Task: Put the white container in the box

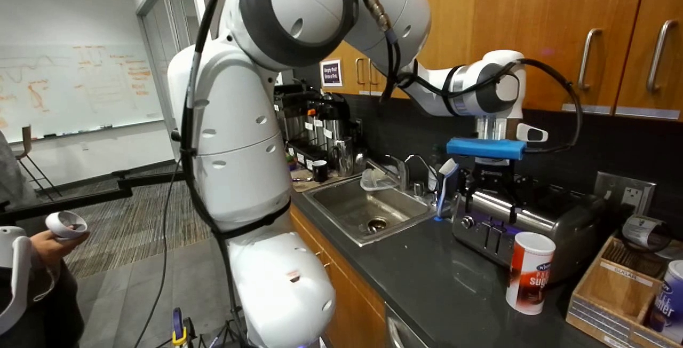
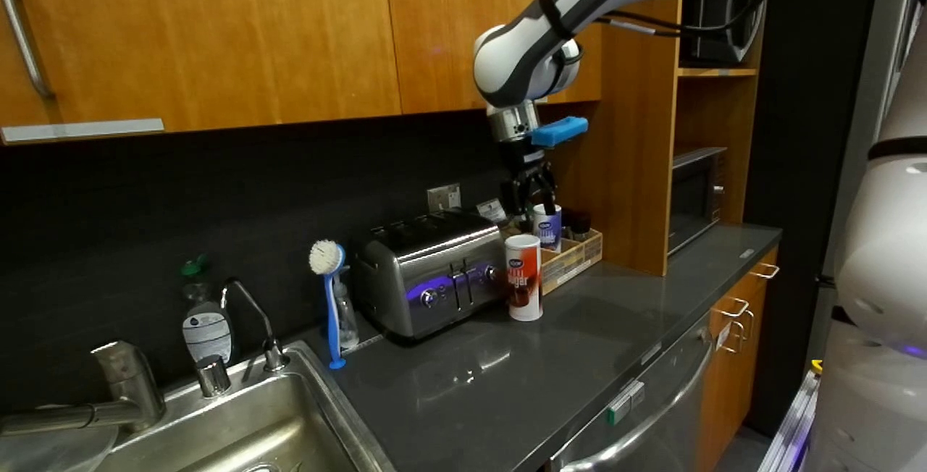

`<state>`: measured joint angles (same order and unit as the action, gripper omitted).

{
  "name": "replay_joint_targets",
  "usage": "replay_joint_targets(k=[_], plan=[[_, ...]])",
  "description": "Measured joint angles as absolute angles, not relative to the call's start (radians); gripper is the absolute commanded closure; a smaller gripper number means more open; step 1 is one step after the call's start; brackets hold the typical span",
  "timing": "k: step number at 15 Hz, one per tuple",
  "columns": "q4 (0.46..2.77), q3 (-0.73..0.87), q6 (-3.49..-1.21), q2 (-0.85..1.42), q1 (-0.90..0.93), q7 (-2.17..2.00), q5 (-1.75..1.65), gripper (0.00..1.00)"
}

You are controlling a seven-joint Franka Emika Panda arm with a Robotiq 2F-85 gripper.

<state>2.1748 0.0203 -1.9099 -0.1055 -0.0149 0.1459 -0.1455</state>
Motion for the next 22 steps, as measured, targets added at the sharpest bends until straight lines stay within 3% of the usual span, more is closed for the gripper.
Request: replay_joint_targets(k=[22], plan=[[2.171,0.044,-1.959,0.065,-0.024,0.117,-0.141,0.00]])
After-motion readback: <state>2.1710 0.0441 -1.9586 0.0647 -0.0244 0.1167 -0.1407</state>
